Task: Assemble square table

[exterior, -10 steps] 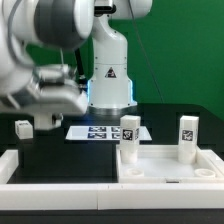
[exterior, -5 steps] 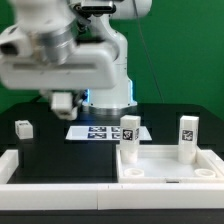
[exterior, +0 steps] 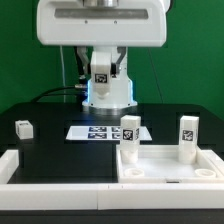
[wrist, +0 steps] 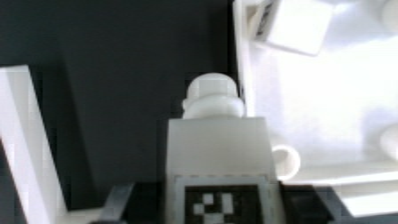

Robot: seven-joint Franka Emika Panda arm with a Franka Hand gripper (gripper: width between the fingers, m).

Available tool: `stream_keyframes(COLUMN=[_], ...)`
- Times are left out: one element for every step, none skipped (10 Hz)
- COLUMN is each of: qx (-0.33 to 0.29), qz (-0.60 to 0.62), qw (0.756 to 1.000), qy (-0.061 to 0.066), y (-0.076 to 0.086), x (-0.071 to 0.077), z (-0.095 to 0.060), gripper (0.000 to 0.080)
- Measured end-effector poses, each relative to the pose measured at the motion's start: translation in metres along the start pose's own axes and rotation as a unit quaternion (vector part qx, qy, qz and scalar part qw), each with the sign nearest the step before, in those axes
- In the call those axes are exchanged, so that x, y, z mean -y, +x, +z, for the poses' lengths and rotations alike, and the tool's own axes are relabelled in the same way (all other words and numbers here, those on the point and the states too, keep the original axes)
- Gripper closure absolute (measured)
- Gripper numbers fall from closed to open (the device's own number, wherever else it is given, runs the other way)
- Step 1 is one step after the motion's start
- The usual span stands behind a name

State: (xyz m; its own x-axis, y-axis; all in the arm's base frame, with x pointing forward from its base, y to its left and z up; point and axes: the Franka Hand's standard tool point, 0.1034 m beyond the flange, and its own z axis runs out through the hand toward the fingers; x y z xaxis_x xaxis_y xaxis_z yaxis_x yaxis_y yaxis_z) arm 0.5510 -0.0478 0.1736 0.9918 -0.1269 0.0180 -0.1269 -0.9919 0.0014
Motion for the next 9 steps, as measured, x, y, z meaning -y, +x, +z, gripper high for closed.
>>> stream_keyframes(qx=[-0.038, -0.075, -0.115, -0.163, -0.202, -0.241, -0.233, -0.234, -0.233], qz=[-0.001, 0.003, 0.02, 0.02, 0.037, 0.053, 0.045, 0.043, 0.044], qw=[0.999, 0.997, 0.993, 0.986, 0.979, 0.968, 0.971, 0.971, 0.971], qy=[0.0, 0.0, 0.004, 0.01, 0.019, 0.034, 0.036, 0.033, 0.033], y=[0.002, 0.004, 0.005, 0.01, 0.012, 0.013, 0.007, 0.008, 0.008], x=[0.001, 0.003, 0.021, 0.044, 0.065, 0.093, 0.113, 0.107, 0.106], z=[-0.001, 0.0, 0.003, 0.003, 0.008, 0.016, 0.024, 0.022, 0.023], gripper=[0.0514, 0.0514, 0.0514, 0.0514, 0.0514, 0.0514, 0.0514, 0.0514, 0.0514])
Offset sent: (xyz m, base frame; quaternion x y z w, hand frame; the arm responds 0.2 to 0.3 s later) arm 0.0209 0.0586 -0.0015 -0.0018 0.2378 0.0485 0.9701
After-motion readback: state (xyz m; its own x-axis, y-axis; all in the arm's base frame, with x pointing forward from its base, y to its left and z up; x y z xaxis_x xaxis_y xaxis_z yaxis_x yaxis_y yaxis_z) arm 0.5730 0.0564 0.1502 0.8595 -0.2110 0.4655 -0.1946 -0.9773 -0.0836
